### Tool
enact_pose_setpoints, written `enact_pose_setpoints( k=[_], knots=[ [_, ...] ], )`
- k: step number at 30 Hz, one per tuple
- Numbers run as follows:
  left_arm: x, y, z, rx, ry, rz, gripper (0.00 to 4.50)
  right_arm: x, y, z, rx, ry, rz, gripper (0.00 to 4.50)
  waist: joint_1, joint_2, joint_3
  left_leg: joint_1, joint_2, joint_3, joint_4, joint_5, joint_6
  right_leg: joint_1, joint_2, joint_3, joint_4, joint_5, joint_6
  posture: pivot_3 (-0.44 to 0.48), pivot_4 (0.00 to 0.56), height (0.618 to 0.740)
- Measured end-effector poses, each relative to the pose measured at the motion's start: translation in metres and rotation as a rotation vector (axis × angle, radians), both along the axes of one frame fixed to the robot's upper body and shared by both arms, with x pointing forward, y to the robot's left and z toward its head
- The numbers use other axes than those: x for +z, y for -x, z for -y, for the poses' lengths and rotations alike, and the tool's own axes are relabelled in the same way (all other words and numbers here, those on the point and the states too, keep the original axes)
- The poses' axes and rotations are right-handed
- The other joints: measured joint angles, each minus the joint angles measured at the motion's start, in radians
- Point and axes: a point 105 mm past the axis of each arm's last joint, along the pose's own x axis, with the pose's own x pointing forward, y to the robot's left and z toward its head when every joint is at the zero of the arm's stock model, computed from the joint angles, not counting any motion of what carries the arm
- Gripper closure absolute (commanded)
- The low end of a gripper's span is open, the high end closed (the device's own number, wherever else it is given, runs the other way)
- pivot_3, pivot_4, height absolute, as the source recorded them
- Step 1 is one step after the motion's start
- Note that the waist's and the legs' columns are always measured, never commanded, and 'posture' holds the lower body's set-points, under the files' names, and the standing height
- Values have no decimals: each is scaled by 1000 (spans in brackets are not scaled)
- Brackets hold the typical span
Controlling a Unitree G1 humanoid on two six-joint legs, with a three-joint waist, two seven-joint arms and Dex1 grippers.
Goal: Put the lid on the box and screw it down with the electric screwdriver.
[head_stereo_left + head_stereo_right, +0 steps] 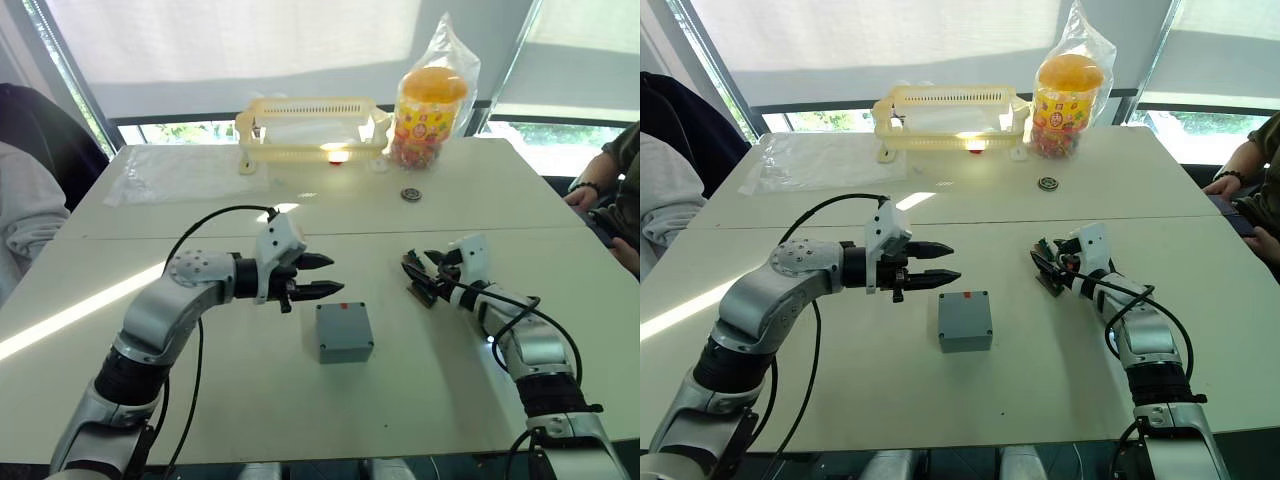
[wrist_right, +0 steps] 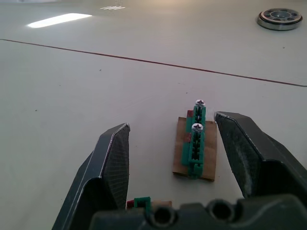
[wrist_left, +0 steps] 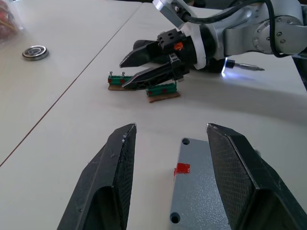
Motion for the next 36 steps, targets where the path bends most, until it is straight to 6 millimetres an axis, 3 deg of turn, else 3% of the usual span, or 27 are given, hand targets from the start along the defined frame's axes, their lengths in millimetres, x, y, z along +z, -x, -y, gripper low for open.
enact_pose_setpoints(
  k=[1, 4, 8, 23, 32, 36],
  knots=[
    [-2, 0, 0, 1, -14, 6, 2151, 0, -1, 0, -2, -2, -1, 1434, 0, 0, 0, 0, 0, 0, 0, 0, 0, 0, 0, 0, 0, 0, 0, 0, 150, 740],
    [-11, 1, -2, 1, -59, 18, 2151, 0, -5, 2, -10, 4, 2, 2352, 0, 0, 0, 0, 0, 0, 0, 0, 0, 0, 0, 0, 0, 0, 0, 0, 150, 740],
    [-17, 2, -4, 0, -74, 14, 2151, -2, -6, 4, -25, 8, 0, 4436, 0, 0, 0, 0, 0, 0, 0, 0, 0, 0, 0, 0, 0, 0, 0, 0, 150, 740],
    [-15, 2, -3, -2, -68, 38, 2151, 2, -7, 12, -64, 3, 9, 4436, 0, 0, 0, 0, 0, 0, 0, 0, 0, 0, 0, 0, 0, 0, 0, 0, 150, 740],
    [-16, 1, -4, -2, -66, 31, 2151, 35, -2, 3, -29, -30, 80, 4436, 1, 0, 0, 0, 0, 0, 0, 0, 0, 0, 0, 0, 0, 0, 0, 0, 150, 740],
    [-17, 1, -11, -6, -89, 16, 2151, 59, 21, -19, 109, -52, 122, 4436, 2, 0, 0, 0, 0, -1, 0, 0, 0, -1, 0, 0, 1, 0, 0, 0, 150, 740]
  ],
)
